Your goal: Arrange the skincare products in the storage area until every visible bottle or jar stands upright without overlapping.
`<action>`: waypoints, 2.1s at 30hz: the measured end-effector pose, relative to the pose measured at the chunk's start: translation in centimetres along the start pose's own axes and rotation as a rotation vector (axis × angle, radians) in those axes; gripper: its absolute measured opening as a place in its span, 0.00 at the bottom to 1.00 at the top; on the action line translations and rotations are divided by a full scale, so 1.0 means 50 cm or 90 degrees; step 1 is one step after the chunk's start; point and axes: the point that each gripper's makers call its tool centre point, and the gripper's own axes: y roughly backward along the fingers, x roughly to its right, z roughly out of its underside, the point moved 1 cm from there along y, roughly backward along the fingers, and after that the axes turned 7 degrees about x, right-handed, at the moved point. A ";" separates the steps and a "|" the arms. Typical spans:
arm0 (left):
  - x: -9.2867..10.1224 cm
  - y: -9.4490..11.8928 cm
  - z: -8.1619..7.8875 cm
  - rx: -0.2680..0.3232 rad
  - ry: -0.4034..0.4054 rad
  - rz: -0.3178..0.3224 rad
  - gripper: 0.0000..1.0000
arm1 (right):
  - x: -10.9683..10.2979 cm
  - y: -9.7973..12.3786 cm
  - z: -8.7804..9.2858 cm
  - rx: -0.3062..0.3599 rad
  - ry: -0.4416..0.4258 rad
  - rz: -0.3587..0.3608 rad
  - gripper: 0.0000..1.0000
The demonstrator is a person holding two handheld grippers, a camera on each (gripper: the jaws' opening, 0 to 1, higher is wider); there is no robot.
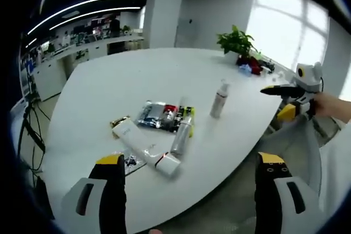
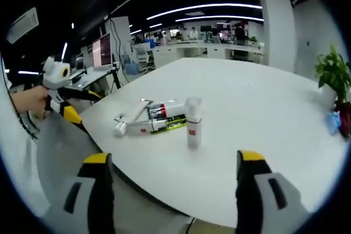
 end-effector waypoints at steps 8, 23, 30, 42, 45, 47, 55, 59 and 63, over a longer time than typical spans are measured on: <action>-0.006 0.002 -0.001 0.003 0.007 -0.007 0.97 | 0.009 -0.012 -0.021 0.001 0.014 -0.008 0.93; -0.024 0.006 -0.014 0.018 0.017 -0.018 0.97 | 0.056 -0.056 -0.115 0.017 0.070 -0.036 0.89; -0.033 0.003 -0.016 0.020 0.022 -0.022 0.97 | 0.078 -0.094 -0.166 0.004 0.127 -0.070 0.84; -0.044 -0.005 -0.021 0.024 0.045 -0.025 0.97 | 0.100 -0.172 -0.268 0.005 0.201 -0.125 0.82; -0.046 -0.007 -0.020 0.023 0.050 -0.024 0.97 | 0.105 -0.202 -0.275 -0.004 0.212 -0.147 0.79; -0.047 -0.009 -0.020 0.024 0.052 -0.024 0.97 | 0.108 -0.221 -0.272 -0.024 0.232 -0.160 0.79; -0.041 -0.023 -0.020 0.024 0.065 -0.019 0.97 | 0.083 -0.279 -0.263 -0.080 0.316 -0.236 0.73; -0.039 -0.032 -0.021 0.021 0.065 -0.015 0.97 | 0.073 -0.306 -0.240 -0.120 0.363 -0.276 0.65; -0.033 -0.041 -0.019 0.012 0.059 -0.005 0.97 | 0.058 -0.330 -0.225 -0.139 0.381 -0.312 0.65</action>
